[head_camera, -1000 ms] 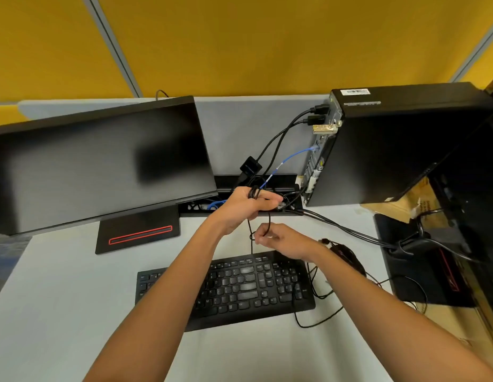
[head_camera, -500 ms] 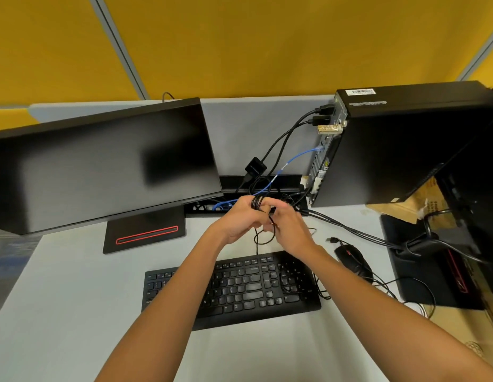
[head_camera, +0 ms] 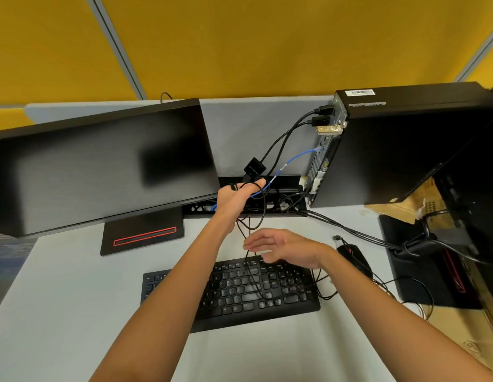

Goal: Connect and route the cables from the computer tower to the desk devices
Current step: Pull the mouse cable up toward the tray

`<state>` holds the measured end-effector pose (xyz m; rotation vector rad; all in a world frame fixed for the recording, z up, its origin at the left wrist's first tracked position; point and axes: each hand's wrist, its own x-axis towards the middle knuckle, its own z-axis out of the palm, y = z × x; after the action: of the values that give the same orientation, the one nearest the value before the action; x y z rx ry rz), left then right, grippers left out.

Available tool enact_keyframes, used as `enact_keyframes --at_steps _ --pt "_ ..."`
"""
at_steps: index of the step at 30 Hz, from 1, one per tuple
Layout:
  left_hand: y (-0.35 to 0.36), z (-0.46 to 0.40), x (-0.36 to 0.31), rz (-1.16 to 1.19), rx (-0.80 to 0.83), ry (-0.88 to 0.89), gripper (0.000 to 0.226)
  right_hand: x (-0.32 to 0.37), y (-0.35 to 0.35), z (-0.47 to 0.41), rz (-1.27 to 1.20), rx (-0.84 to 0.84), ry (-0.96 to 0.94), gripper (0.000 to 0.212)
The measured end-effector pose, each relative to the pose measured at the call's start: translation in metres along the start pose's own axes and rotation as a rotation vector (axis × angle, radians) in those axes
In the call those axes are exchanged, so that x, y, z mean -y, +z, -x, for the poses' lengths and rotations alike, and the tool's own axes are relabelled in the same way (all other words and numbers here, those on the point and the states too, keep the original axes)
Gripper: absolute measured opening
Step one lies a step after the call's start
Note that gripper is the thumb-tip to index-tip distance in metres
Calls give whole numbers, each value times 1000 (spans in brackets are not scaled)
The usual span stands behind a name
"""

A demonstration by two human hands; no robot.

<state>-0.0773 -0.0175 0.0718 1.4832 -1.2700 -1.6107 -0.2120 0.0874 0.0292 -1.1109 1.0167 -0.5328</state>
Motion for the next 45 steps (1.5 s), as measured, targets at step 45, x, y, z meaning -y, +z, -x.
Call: enact_keyframes --at_steps 45 --pt "0 19 12 -291 545 158 23 101 -26 36 -343 -871 -39 57"
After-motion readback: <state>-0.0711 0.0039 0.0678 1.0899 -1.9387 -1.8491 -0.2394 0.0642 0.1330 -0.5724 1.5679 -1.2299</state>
